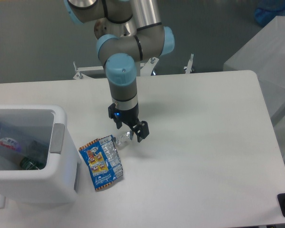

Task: Place the trash in the trash can
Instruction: 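Lower the gripper onto the wrapper's edge and pinch it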

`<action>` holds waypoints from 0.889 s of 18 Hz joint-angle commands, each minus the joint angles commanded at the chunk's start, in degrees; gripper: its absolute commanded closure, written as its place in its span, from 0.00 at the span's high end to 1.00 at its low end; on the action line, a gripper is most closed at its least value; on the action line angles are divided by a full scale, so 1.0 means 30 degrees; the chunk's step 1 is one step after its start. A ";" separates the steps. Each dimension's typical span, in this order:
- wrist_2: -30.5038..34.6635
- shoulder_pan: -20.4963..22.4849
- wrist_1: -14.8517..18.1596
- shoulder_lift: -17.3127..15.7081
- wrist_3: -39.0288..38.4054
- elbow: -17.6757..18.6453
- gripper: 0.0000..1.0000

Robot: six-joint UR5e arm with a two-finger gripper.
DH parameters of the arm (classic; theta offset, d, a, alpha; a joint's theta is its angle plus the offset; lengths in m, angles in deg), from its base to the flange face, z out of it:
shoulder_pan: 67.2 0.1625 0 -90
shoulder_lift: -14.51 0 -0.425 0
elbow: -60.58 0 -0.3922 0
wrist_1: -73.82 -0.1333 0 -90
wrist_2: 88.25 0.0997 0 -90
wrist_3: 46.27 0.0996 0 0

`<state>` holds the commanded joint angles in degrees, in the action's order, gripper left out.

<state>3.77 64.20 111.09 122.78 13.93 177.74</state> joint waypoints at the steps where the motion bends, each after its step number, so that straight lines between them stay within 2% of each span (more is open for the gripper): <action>1: 0.0000 -0.0118 -0.0001 0.0264 0.0029 -0.0117 1.00; 2: 0.0000 -0.0148 -0.0001 0.0354 0.0030 -0.0118 0.98; 3: 0.0000 -0.0149 -0.0001 0.0355 0.0030 -0.0118 0.90; 5: 0.0000 -0.0149 -0.0030 0.0325 -0.0174 -0.0147 0.58; 7: 0.0000 -0.0149 -0.0001 0.0325 -0.0234 -0.0147 0.41; 9: -0.0058 -0.0120 0.0058 0.0209 -0.0379 -0.0234 0.17; 12: -0.0088 -0.0149 0.0175 0.0208 -0.0468 -0.0294 0.04; 16: -0.0087 -0.0090 0.0322 0.0120 -0.0468 -0.0294 0.00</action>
<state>3.51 63.93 112.06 123.14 12.53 176.86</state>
